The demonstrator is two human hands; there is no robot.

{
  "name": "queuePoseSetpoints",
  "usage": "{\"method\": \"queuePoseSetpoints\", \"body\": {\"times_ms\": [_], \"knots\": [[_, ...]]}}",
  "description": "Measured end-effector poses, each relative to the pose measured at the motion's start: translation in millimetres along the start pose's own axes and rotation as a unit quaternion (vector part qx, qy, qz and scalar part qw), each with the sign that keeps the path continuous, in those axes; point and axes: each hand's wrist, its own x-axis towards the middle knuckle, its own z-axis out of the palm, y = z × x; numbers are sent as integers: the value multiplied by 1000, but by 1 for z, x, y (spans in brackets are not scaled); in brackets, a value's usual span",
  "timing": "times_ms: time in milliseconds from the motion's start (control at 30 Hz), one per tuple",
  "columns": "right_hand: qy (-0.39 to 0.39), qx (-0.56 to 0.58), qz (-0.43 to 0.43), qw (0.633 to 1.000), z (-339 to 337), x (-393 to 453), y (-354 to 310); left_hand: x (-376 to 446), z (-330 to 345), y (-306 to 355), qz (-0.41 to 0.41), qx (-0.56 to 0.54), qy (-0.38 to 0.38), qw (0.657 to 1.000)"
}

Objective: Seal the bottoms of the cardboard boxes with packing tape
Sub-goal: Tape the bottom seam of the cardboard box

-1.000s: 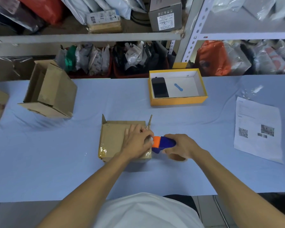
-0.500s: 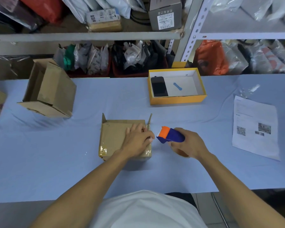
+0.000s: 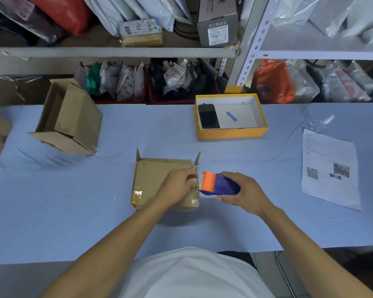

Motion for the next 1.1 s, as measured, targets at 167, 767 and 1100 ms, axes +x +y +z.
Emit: {"method": "queuePoseSetpoints", "body": {"times_ms": [167,767,1100], "knots": [[-10,21,-36,999,-5,-1,-11,-11,0,9,-86,-234,-16,968],[-30,72,-61,995,4,-11,-24,-33,-8,7,-214,-461,-55,859],[-10,65,-67,996,2,-6,-26,-32,-18,14,-232,-536,-41,811]]}}
